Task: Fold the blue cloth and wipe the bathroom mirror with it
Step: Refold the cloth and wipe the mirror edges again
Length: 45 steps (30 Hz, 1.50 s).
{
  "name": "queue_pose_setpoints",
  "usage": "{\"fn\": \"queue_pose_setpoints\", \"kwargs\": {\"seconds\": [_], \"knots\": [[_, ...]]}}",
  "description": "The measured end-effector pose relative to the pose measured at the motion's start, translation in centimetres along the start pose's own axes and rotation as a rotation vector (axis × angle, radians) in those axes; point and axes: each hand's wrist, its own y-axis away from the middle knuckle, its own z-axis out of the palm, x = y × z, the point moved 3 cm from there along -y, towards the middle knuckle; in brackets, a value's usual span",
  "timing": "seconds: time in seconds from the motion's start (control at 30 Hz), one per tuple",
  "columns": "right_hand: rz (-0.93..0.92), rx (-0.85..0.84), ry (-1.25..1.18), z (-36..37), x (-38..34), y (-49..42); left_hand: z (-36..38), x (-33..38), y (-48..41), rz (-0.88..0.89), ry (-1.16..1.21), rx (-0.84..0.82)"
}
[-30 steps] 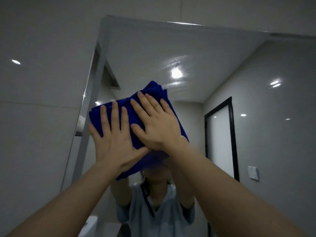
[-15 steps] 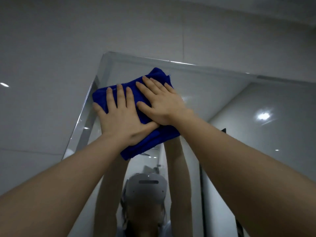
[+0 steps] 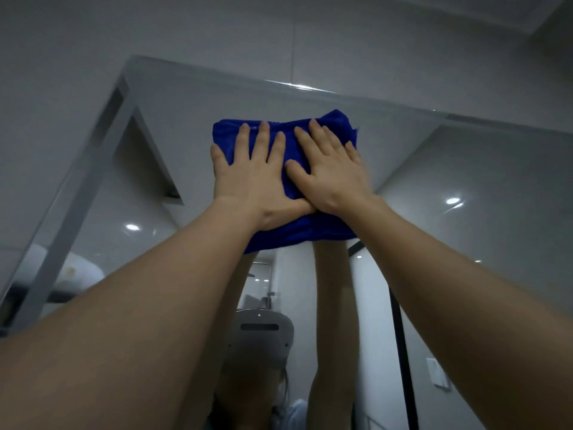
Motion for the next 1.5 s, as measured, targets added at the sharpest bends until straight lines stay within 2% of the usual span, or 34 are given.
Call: {"fn": "queue_pose_setpoints", "kwargs": {"seconds": [0.3, 0.53, 0.77, 1.23, 1.33, 1.5], "knots": [[0.230, 0.014, -0.029, 1.6, -2.7, 9.5, 0.9, -0.2, 6.5, 0.244, -0.023, -0.071], [0.332, 0.046, -0.039, 4.0, -7.9, 18.0, 1.7, -2.3, 15.2, 0.331, -0.014, -0.128], [0.285, 0.035, -0.030, 6.0, -11.7, 26.6, 3.2, -3.1, 25.3, 0.290, 0.056, -0.112], [0.169, 0.034, 0.039, 9.2, -14.9, 45.3, 6.5, 0.0, 45.4, 0.190, 0.054, -0.096], [0.214, 0.017, 0.035, 9.8, -16.0, 49.3, 7.1, 0.2, 48.9, 0.232, 0.053, -0.114], [0.362, -0.021, 0.048, 11.6, -18.8, 54.3, 7.5, -1.0, 52.3, 0.410, 0.028, -0.122]]}}
